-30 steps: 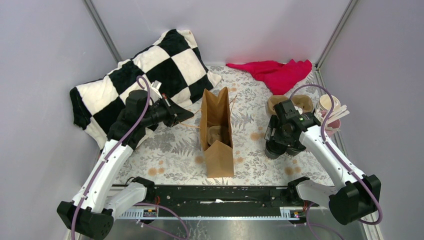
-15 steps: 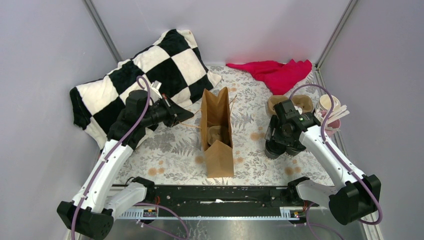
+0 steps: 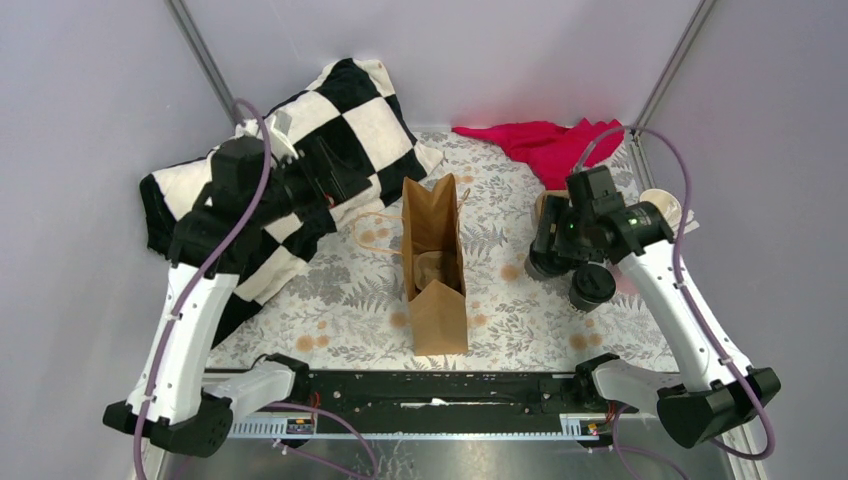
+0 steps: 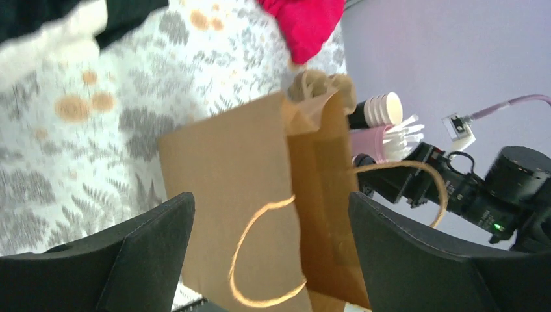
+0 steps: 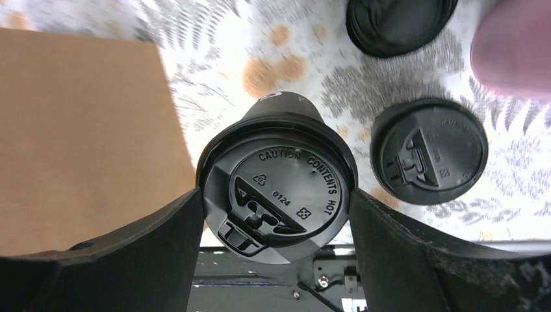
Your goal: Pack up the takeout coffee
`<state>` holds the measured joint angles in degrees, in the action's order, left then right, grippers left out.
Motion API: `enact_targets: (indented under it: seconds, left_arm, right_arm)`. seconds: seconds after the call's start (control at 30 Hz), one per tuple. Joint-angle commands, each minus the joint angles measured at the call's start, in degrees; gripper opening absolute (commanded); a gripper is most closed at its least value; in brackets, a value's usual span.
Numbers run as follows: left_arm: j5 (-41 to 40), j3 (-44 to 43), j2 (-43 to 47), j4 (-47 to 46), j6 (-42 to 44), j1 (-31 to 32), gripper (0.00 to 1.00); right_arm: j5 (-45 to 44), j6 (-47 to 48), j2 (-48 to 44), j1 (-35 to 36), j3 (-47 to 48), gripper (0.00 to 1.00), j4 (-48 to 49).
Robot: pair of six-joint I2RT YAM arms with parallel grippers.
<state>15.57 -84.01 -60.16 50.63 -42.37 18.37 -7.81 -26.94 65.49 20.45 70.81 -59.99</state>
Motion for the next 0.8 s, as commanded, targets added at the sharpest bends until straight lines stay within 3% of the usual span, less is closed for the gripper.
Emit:
enact_targets:
  seconds: [0.0, 0.1, 0.33, 0.53, 0.77]
  left_arm:
    - [0.31, -8.81, -6.85, -0.42, 5.92, -0.12, 0.9]
    - [3.51, -10.0, -11.08, -2.19, 5.49, 2.06, 0.87]
    - [-1.83, -11.86, -18.27, 0.52, 7.87, 11.03, 0.9]
    - [-12.27, -15.47, -21.98, 5.78, 9.42, 15.37, 0.67]
    - [-15.31, -14.03, -22.66, 4.82, 9.67, 16.62, 0.34]
  right_arm:
    - [2.74, 5.5, 0.33, -0.23, 12.27, 0.78, -1.55]
    - [6.1, 7.38, 2.69, -0.26, 23.38, 0.78, -2.02]
    - [21.89, 6.89, 11.26, -0.14, 47.38, 0.77, -1.7]
    - [37.94, 1.08, 18.94, 0.91, 63.1, 0.76, 2.41]
    - [41.03, -6.72, 18.44, 9.75, 59.29, 0.76, 14.32]
